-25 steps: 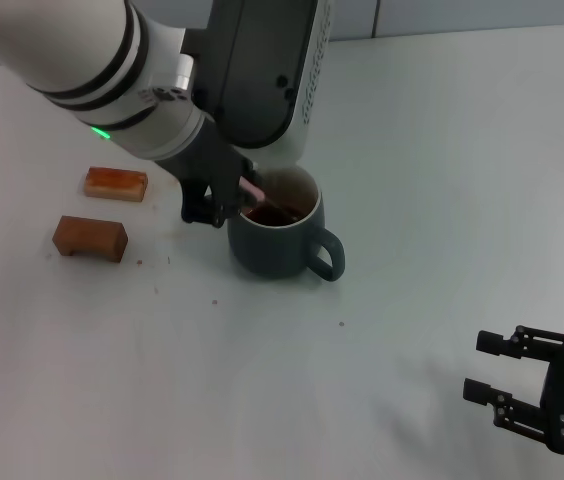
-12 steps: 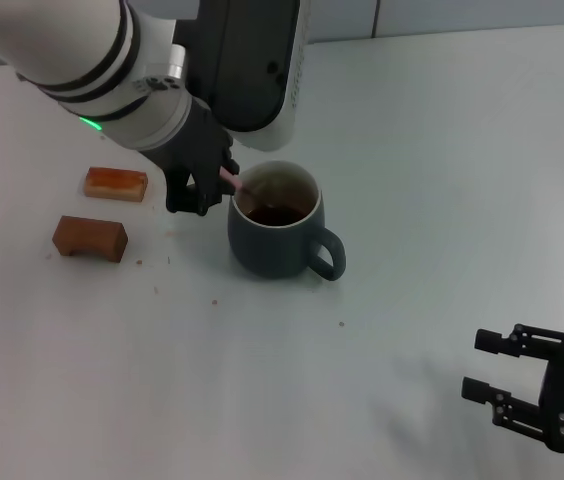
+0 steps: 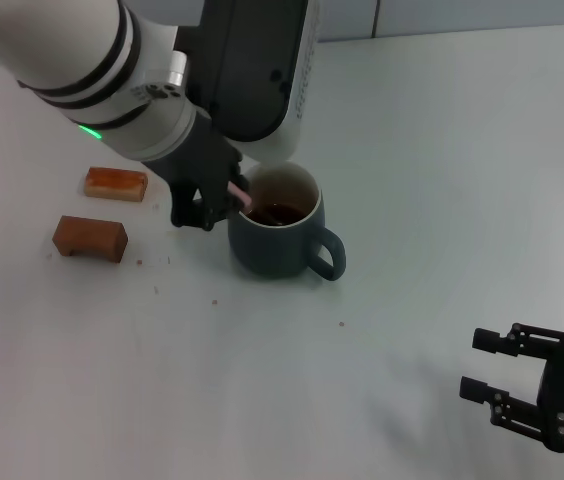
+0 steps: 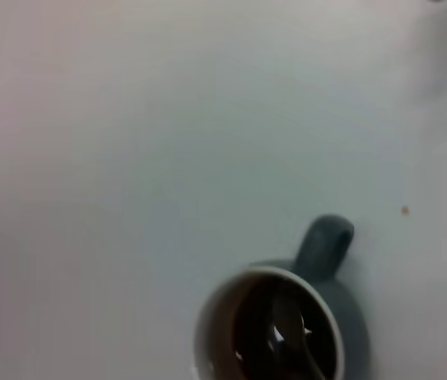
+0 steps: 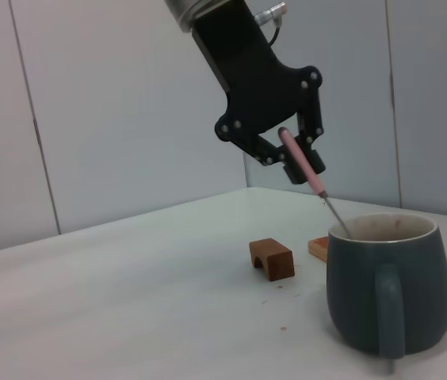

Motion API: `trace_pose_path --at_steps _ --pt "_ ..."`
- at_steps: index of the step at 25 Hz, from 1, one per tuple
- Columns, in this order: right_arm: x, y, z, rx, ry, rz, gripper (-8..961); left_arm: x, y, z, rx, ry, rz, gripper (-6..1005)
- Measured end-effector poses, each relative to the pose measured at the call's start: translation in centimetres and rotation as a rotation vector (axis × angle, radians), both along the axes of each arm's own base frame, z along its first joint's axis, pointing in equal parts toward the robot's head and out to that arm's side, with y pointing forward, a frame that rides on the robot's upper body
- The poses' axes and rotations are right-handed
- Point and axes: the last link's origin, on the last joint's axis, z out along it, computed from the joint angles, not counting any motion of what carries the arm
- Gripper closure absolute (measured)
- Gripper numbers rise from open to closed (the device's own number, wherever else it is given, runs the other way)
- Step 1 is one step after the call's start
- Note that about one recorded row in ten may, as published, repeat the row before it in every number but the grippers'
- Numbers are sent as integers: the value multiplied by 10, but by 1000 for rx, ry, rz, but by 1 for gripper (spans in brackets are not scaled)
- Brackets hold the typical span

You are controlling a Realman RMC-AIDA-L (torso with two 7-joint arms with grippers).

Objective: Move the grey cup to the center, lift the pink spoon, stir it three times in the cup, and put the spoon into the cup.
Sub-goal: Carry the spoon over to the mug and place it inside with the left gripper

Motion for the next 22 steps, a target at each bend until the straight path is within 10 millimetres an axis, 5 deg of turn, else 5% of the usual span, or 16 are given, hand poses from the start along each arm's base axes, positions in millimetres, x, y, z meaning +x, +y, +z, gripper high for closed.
trace_pose_path --at_steps 13,22 --pt "-1 -1 0 -4 8 -1 410 -3 16 -3 74 -17 7 869" --pt "-1 -1 0 -5 9 0 410 -7 7 2 34 14 59 869"
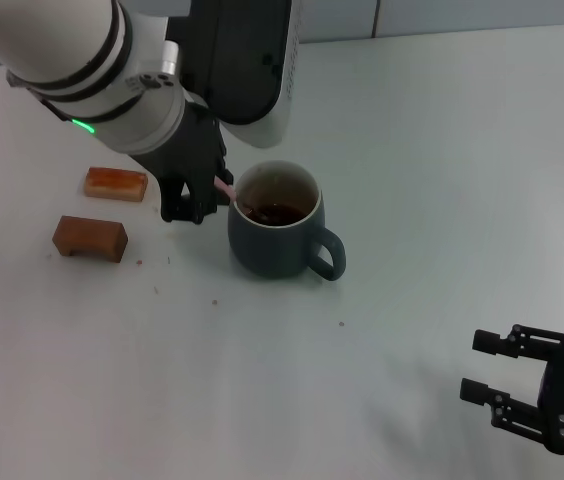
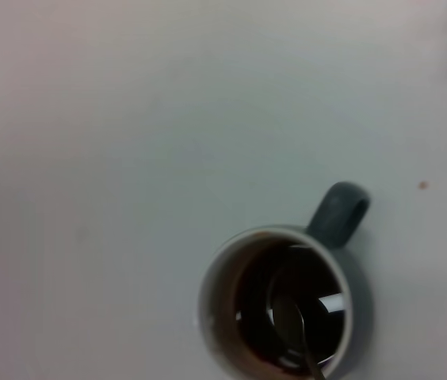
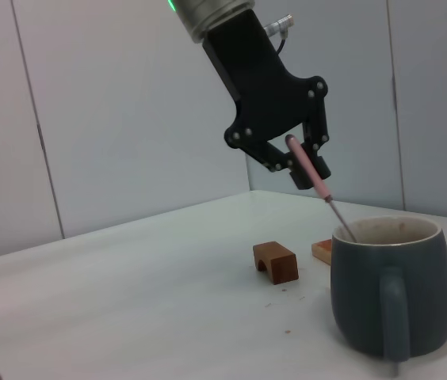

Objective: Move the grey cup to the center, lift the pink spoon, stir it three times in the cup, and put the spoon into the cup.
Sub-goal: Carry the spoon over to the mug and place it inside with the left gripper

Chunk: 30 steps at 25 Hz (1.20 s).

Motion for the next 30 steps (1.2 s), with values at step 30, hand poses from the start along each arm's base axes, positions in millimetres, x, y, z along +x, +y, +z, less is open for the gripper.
trace_pose_path --at_steps 30 --pt "-1 -2 1 -12 11 3 411 -2 -4 -13 18 -46 21 870"
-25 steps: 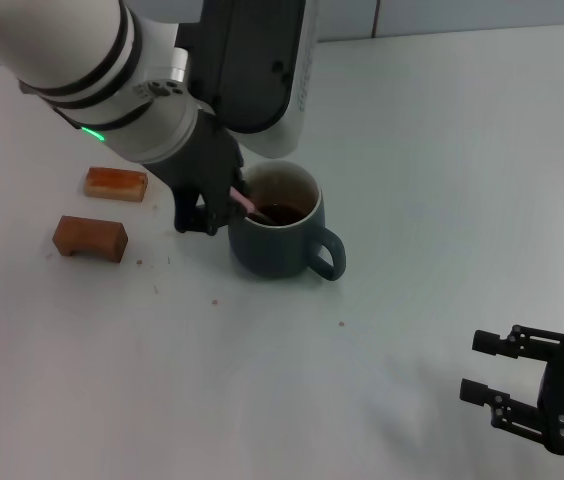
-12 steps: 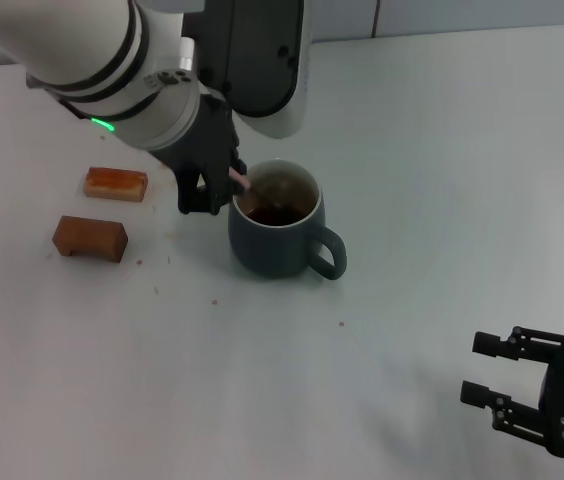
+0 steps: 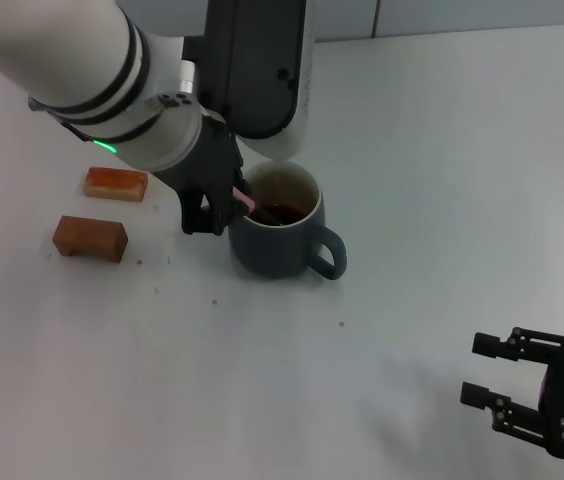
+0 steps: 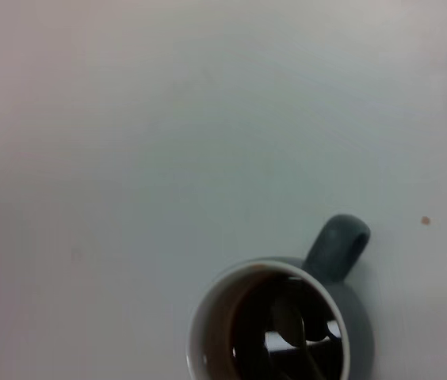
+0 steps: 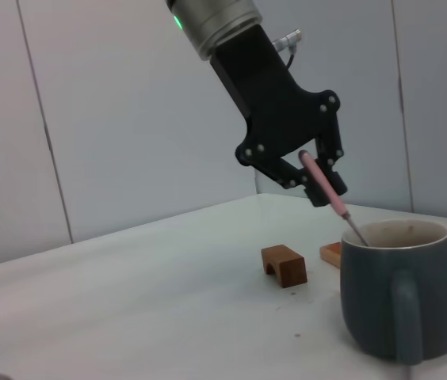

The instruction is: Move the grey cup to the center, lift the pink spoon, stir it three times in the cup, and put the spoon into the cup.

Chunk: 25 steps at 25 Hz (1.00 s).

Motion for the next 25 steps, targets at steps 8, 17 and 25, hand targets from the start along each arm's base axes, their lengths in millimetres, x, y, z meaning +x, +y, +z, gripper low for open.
trace_pose_path --at_steps 8,17,25 --pt "-1 -1 0 -9 3 8 411 -3 -2 -3 21 -12 66 837" --pt "-1 -1 0 -11 3 9 411 10 -16 15 46 -189 2 602" --pt "-1 0 1 -7 -1 10 411 28 -27 97 121 -907 -29 350"
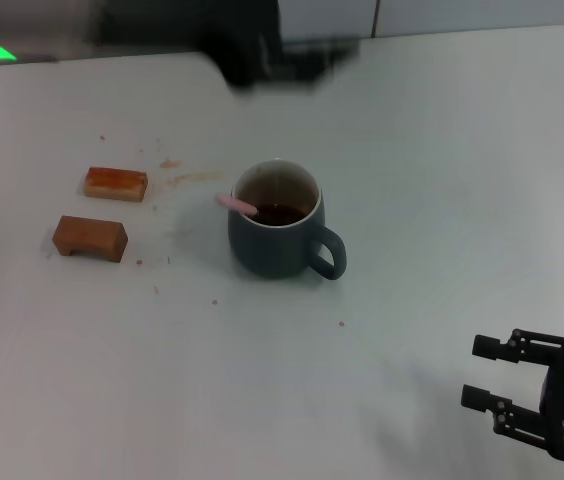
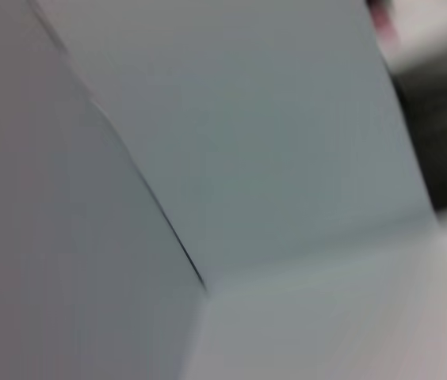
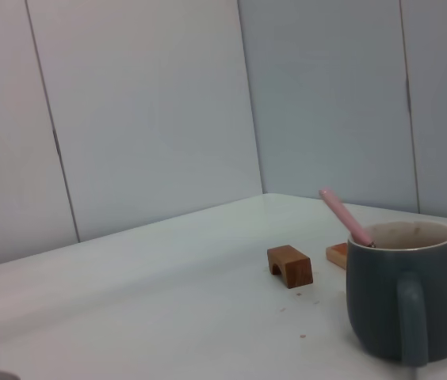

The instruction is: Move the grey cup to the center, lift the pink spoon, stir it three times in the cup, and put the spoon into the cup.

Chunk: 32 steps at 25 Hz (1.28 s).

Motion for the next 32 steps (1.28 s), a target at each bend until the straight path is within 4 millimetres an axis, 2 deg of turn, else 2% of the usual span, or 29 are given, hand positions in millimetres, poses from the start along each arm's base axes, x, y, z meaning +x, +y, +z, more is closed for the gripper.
trace_pose_path --at_steps 1,2,3,6,11,12,13,15,17,18,19,22,23,24,25,27,32 --pt "0 0 0 1 0 0 411 -5 1 7 3 -68 18 349" --pt "0 1 0 1 0 1 411 -16 3 22 -7 -260 51 347" --pt "0 1 0 1 0 1 411 -16 3 22 -7 -260 51 345" --pt "-1 1 0 0 -1 4 410 -50 6 35 -45 -573 116 343" --pt "-2 3 0 2 1 6 410 -122 13 31 -57 -975 240 344" --pt "-1 4 1 5 1 6 410 -154 10 19 3 -1055 265 344" --pt "-1 4 1 5 1 6 410 -154 10 19 3 -1055 265 345" --pt "-1 4 1 8 -2 5 410 -182 2 4 90 -1068 283 345" --pt "-1 5 2 13 -6 3 410 -200 -10 -9 184 -1011 262 345" --pt "-1 5 2 13 -6 3 410 -200 -10 -9 184 -1011 262 345" --pt "0 6 2 14 -6 2 410 -217 -26 -23 270 -919 244 346" --pt "2 6 3 23 -20 -7 410 -235 -47 -38 333 -799 237 346" --pt "2 6 3 23 -20 -7 411 -235 -47 -38 333 -799 237 346" --pt "3 7 3 26 -25 -10 411 -245 -61 -49 325 -711 236 346" --pt "4 7 4 29 -28 -12 411 -245 -61 -49 325 -711 236 347" --pt "4 7 5 40 -28 -18 411 -257 -77 -66 239 -590 253 347" --pt "5 8 6 44 -34 -19 411 -273 -86 -79 154 -470 310 345"
